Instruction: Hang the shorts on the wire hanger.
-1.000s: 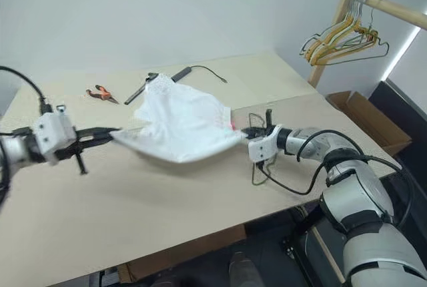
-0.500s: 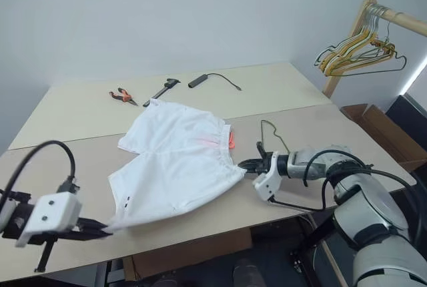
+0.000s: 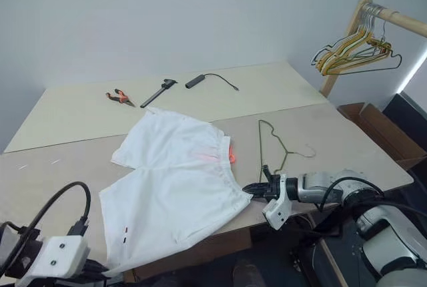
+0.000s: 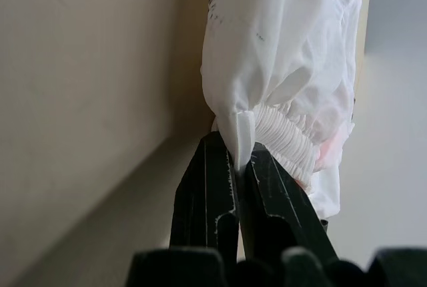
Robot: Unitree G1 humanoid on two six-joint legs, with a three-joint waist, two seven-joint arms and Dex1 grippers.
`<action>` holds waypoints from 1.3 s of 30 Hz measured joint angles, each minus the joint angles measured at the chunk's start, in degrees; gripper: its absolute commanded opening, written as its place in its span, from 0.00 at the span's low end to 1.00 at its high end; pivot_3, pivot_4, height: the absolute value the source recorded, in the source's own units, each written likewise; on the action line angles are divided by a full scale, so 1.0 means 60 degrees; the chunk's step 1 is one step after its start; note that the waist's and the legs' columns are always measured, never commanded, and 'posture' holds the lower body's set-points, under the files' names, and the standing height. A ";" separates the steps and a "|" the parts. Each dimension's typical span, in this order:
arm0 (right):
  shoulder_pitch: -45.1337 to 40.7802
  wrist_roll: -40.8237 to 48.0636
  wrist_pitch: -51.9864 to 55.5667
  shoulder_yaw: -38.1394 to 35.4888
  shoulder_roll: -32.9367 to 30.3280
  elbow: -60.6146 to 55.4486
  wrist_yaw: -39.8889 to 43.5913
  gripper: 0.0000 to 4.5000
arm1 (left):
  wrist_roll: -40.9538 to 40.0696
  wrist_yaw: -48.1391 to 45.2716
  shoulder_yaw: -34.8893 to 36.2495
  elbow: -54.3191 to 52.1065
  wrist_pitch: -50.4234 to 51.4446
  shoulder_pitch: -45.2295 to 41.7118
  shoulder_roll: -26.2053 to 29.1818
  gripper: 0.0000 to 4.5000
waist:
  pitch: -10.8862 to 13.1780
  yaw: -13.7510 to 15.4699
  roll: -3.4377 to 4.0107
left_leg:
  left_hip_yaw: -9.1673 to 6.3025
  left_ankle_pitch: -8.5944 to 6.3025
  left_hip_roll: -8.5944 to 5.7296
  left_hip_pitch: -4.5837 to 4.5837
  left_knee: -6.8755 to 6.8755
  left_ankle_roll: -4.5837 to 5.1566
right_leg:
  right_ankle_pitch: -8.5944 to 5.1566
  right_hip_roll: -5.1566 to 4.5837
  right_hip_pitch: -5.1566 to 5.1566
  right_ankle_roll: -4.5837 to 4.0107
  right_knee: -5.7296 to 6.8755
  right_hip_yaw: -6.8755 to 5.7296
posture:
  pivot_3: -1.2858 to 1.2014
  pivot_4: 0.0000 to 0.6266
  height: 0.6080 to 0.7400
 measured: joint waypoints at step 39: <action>0.2500 1.3359 2.1641 -0.4389 0.0321 -0.7423 0.3040 0.70 | -0.6007 0.2892 -0.1545 0.1949 0.3499 -0.8607 -0.1267 0.80 | 0.0052 0.0468 -0.0048 | 0.0109 -0.0075 0.0144 -0.0253 0.0034 -0.0026 | 0.0069 0.0152 -0.0196 -0.0073 -0.0020 -0.0008 | 0.49 0.02 1.00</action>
